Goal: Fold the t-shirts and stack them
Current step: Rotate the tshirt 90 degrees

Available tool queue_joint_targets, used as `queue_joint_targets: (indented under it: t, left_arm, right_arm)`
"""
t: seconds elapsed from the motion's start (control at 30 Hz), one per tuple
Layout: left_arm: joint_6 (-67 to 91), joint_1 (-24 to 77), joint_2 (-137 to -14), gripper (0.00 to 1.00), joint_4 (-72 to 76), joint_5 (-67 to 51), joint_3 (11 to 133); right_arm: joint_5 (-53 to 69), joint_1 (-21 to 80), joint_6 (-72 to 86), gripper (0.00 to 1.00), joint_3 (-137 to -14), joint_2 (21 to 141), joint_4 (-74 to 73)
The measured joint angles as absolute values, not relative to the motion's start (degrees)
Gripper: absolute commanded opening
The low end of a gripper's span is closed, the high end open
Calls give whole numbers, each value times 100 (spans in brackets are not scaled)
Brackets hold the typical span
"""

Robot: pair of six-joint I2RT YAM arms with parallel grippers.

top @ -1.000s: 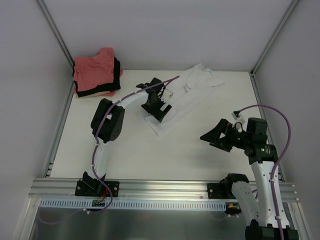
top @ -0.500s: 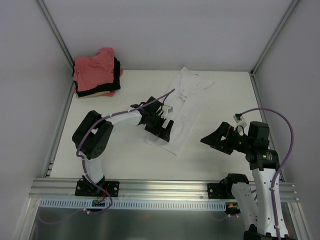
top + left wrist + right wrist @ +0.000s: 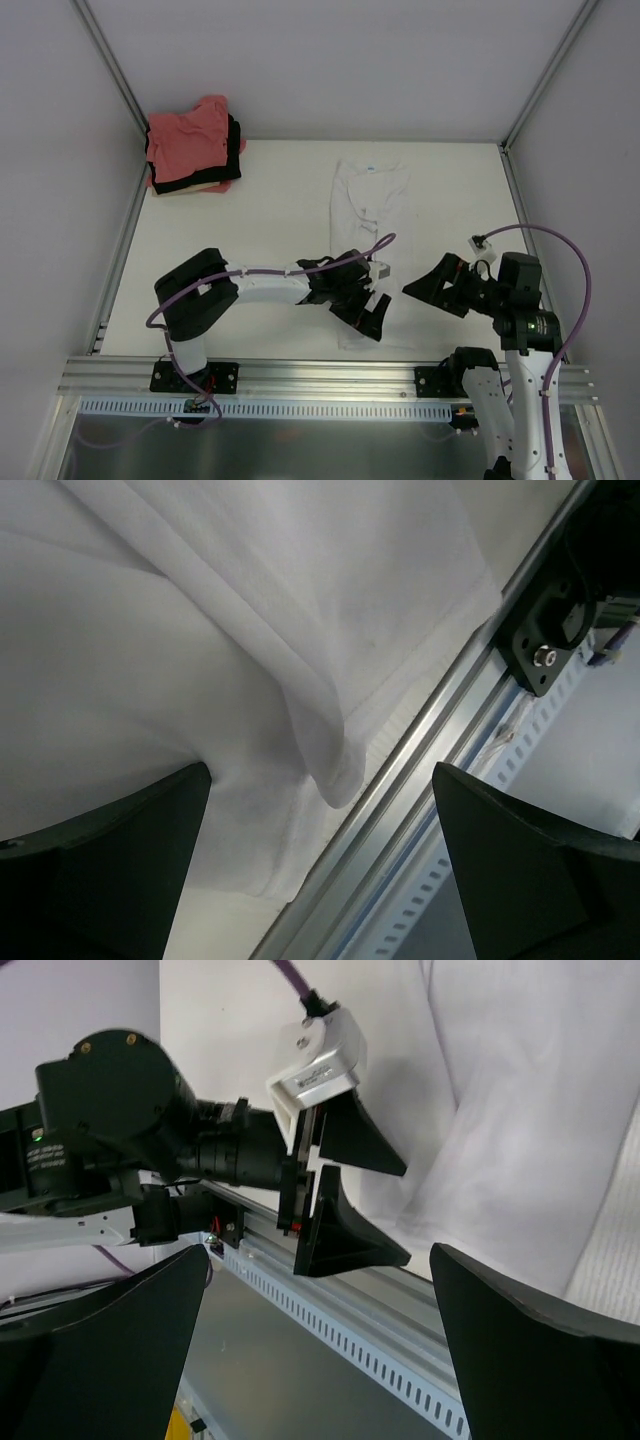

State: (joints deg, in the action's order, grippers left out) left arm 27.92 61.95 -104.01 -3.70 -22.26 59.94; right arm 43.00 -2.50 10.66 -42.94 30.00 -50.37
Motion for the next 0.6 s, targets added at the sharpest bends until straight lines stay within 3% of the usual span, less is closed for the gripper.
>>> queue_joint_targets:
  t: [0.37, 0.6]
  left_arm:
    - [2941, 6287, -8503, 99, -1938, -78, 5505]
    - [2930, 6254, -6884, 99, -2012, 397, 5505]
  right_arm:
    - [3815, -257, 895, 99, -3715, 3240, -5013]
    - [3789, -259, 996, 99, -3706, 3830, -4477]
